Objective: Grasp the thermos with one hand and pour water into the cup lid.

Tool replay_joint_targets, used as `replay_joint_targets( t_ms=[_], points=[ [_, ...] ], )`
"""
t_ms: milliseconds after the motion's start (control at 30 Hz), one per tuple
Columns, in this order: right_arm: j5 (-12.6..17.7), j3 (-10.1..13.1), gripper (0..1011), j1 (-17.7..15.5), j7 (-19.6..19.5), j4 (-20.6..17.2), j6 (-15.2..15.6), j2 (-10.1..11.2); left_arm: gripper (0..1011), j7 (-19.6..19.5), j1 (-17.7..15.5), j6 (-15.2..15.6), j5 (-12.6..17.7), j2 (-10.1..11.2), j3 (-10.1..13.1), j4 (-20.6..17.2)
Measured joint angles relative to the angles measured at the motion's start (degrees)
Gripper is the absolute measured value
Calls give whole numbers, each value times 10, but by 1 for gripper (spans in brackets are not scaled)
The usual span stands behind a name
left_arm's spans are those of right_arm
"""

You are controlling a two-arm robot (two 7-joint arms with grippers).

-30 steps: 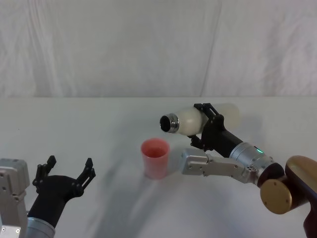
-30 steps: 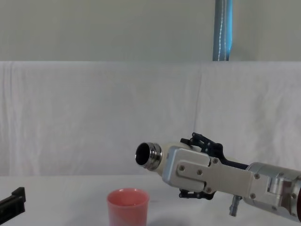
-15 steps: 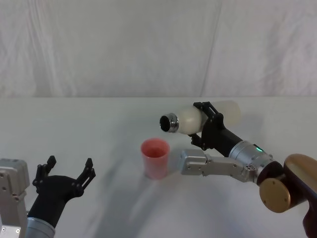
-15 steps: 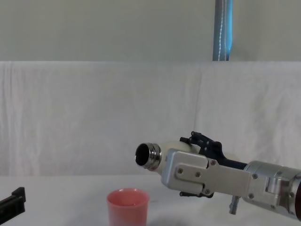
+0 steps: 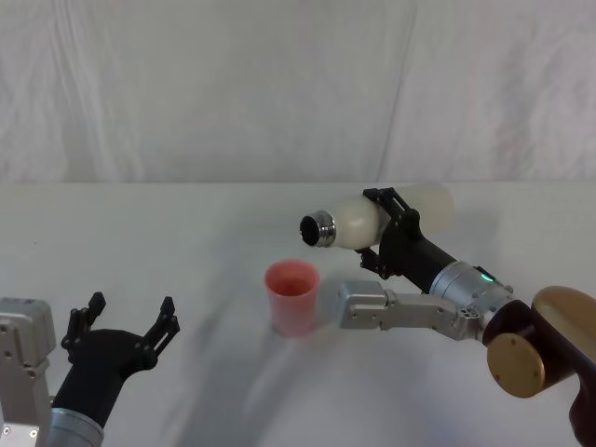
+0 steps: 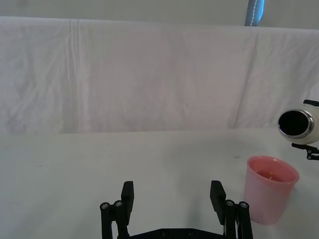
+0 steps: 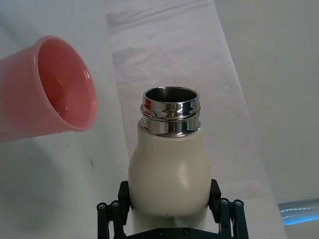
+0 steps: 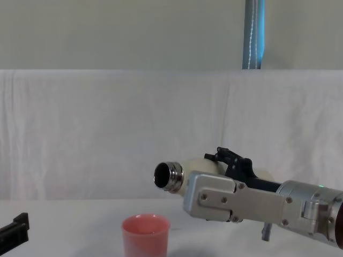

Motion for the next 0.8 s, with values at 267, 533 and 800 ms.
replay_joint_targets(
  t_ms=[267, 533, 800],
  points=[
    [-10, -5, 951, 2, -5, -1, 2, 4, 1001, 0, 0, 0, 0, 0, 0, 0],
    [-17, -8, 951, 4, -9, -3, 1, 6, 1001, 0, 0, 0, 0, 0, 0, 0],
    [-22, -11, 951, 7, -13, -3, 0, 8, 1001, 0, 0, 0, 0, 0, 0, 0]
  ],
)
